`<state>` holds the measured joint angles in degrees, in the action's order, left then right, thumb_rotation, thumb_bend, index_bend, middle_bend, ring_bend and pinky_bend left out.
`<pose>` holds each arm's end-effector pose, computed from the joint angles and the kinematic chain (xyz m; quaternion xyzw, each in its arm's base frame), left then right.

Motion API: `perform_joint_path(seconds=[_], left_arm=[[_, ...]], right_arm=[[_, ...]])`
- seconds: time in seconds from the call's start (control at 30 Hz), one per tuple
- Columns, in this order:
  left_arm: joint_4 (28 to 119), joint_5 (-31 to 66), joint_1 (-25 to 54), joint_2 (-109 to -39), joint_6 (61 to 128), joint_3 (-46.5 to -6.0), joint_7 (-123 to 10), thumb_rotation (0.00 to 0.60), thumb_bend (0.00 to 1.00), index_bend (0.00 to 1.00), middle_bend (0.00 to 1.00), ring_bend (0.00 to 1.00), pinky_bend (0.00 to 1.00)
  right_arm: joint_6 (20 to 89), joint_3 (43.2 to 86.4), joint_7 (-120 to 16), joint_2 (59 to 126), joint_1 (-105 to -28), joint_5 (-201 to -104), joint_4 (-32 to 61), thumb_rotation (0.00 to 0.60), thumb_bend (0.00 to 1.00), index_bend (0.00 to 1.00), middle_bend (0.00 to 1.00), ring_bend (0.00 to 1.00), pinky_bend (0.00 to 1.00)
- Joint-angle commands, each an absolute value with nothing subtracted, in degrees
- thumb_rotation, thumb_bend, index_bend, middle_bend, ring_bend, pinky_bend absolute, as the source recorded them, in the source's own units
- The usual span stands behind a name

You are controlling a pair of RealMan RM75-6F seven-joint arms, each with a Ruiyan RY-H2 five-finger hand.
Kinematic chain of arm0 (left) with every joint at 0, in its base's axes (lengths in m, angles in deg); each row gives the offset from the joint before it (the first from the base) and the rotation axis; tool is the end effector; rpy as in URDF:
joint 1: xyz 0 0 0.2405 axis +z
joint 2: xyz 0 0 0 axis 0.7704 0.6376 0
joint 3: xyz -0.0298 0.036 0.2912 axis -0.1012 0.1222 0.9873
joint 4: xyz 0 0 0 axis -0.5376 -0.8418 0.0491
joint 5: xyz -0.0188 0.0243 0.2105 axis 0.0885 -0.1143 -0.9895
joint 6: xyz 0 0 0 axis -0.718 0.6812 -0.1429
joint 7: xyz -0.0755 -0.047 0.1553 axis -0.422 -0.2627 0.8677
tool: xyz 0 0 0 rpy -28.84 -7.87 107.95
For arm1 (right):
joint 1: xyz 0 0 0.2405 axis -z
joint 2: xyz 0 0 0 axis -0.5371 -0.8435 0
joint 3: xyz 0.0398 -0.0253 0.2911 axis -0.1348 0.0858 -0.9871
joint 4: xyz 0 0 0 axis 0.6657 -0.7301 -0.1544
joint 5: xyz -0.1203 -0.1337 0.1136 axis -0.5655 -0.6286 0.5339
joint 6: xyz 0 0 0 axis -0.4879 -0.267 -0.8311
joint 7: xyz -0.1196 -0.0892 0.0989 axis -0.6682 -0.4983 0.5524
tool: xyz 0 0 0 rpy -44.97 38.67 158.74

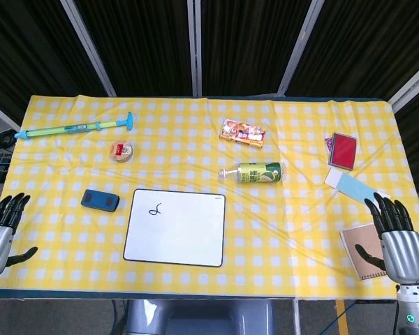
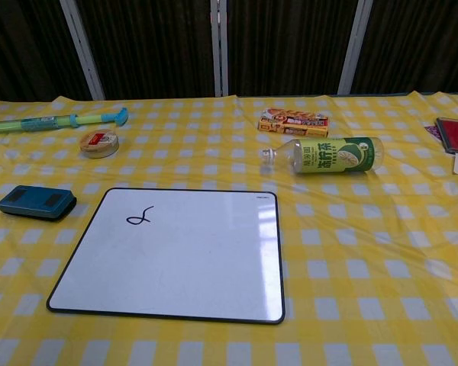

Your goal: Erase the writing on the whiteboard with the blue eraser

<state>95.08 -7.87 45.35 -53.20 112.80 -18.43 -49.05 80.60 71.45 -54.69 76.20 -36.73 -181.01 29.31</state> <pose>-0.3466 0.2101 0.1670 -0.6415 -0.3628 -0.3253 0.5925 -0.3349 -0.2172 0.1712 0.6034 -0.3310 0.4210 0.5908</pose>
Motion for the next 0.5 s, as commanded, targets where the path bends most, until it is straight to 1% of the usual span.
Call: perform_joint_path(seconds=[0.03,0.33,0.5], left_arm=[[96.0,-7.1,44.9,-52.6,112.0,-18.0,-48.2,0.6,0.08,0.0,0.0,0.0,0.0],[96.6,-6.6,44.6,-52.6,110.9,-17.8,-46.8,0.6,0.08,0.0,0.0,0.0,0.0],[96.7,-5.9,43.6,-53.0,109.3,-18.1,-46.1,0.6,0.1,0.0,0.0,0.0,0.0]], right_arm=[[80.5,71.5,-54.8,76.1,-36.8,-181.0,29.4,0.6,0.07,0.0,0.0,0.0,0.0],[80.7,71.6,-54.1,75.8,-36.7,-181.3,29.7,0.6,0.07,0.0,0.0,0.0,0.0],[81.0,71.5,-53.3,75.7,-36.7,-181.5,29.6,0.6,0.07,0.0,0.0,0.0,0.0]])
